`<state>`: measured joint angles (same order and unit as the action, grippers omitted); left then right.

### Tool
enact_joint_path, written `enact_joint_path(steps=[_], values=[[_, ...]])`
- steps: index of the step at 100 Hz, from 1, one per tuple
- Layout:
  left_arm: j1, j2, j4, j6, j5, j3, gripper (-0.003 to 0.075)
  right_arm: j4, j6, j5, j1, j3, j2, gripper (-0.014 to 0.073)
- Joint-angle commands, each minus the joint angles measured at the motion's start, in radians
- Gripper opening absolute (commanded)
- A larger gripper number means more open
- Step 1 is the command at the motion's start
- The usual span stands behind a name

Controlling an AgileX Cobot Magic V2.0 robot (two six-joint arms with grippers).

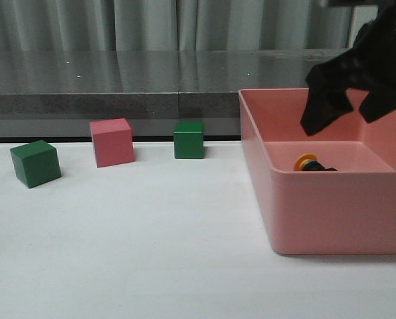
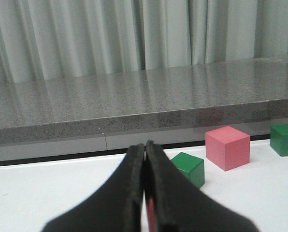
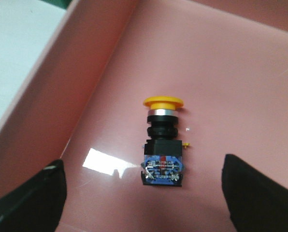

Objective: Place and stand button with both arms
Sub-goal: 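Lower the right gripper into the pink bin and grasp the yellow button, then lift the button out of the bin and carry it toward the cubes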

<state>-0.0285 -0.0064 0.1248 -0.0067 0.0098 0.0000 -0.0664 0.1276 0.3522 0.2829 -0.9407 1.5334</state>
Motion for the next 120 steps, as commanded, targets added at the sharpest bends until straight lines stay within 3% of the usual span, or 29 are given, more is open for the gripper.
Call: enact_joint_path(steps=[1,30,37,44,61,68,93,120], values=[[0.003,-0.03,0.0,-0.009,-0.079,0.045,-0.002,0.022,0.011,-0.085,0.0,-0.051,0.042,0.0651],[0.003,-0.03,0.0,-0.009,-0.079,0.045,-0.002,0.066,0.011,-0.067,-0.003,-0.144,0.261,0.0649],[0.003,-0.03,0.0,-0.009,-0.079,0.045,-0.002,0.066,0.011,-0.042,-0.003,-0.158,0.293,0.0608],[0.003,-0.03,0.0,-0.009,-0.079,0.045,-0.002,0.066,0.01,-0.02,-0.003,-0.163,0.305,0.0493],[0.003,-0.03,0.0,-0.009,-0.079,0.045,-0.002,0.066,0.01,0.071,-0.003,-0.196,0.292,0.0039],[0.003,-0.03,0.0,-0.009,-0.079,0.045,-0.002,0.066,0.01,0.138,-0.003,-0.237,0.273,-0.0044],[0.003,-0.03,0.0,-0.009,-0.079,0.045,-0.002,0.066,0.091,0.254,0.066,-0.434,0.131,-0.0048],[0.003,-0.03,0.0,-0.009,-0.079,0.045,-0.002,-0.117,0.608,0.398,0.243,-0.654,0.221,-0.0048]])
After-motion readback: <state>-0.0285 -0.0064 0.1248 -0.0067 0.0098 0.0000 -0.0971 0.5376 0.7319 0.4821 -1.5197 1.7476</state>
